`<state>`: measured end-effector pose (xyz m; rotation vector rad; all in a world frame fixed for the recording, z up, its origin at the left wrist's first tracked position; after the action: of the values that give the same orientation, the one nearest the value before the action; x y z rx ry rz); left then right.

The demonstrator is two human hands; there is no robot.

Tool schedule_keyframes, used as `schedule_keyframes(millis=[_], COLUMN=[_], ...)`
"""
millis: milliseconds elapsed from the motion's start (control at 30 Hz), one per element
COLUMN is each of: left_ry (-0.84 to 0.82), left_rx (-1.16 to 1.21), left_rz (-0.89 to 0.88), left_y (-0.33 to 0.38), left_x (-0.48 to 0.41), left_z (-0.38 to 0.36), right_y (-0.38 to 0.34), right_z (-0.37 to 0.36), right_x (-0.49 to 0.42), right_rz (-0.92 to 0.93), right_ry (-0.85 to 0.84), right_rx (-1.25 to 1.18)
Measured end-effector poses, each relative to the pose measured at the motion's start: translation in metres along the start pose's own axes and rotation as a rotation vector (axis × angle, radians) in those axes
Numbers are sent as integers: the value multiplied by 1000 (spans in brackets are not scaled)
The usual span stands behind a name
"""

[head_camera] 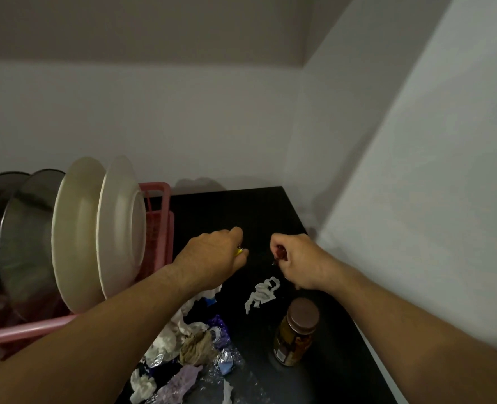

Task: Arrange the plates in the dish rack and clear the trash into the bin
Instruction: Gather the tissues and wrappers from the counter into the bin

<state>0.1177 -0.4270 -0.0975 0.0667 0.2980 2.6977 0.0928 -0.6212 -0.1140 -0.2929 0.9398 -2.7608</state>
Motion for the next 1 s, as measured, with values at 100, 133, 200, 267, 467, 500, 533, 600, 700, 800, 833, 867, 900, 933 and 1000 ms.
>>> schedule_keyframes(millis=[100, 133, 200, 267, 467, 500, 533, 600, 700, 800, 833, 867, 900, 933, 1000], left_ry=[-25, -37, -79, -148, -212, -200, -189, -184, -201, -185, -179, -174, -173, -179, -213], left_rx=[7, 15, 32, 42, 13, 8, 3, -16, -30, -48, -54, -58, -63, -66, -68], left_rz=[-8, -9, -9, -15, 15, 18, 18, 20, 28, 60, 72, 84, 101, 124, 182], left_y=[-2, -4, -6, -7, -6, -5, -5, -5, -5, -5, -5, -6, -7, -8, -9], left_x=[-1, -2, -3, -5, -5, -4, -4, -3, -2, -1, 0, 1, 2, 3, 7], left_z=[-4, -5, -7, -9, -9, -8, -8, -6, -5, -3, -2, -2, -2, -1, 1], right_y=[-1, 0, 2, 3, 9, 11, 11, 11, 7, 3, 3, 2, 1, 1, 3], right_z=[0, -2, -6, -12, -19, -20, -20, -24, -32, -44, -48, -52, -54, -55, -54], right_x=[-5, -6, -8, -10, -11, -10, -9, -7, -4, -3, -4, -4, -6, -7, -9], right_rz=[66, 71, 54, 41, -13, -26, -27, 1, 10, -12, -15, -11, -5, 5, 34], right_ry=[61, 47, -27, -64, -160, -210, -258, -314, -365, -396, -387, -376, -359, -348, -338], right_rx=[132, 155, 184, 206, 285, 302, 329, 388, 450, 468, 475, 486, 502, 521, 530])
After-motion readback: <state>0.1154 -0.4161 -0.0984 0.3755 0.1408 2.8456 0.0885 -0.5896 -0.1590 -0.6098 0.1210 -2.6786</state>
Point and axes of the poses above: each hand's wrist, its own x-axis away from the middle knuckle, its own z-axis out of the back of the hand, y = z × x, the point moved 2 cm from there along -x, towards the middle knuckle, and after that the axes turned 5 degrees about z, right-handed, at the moved point
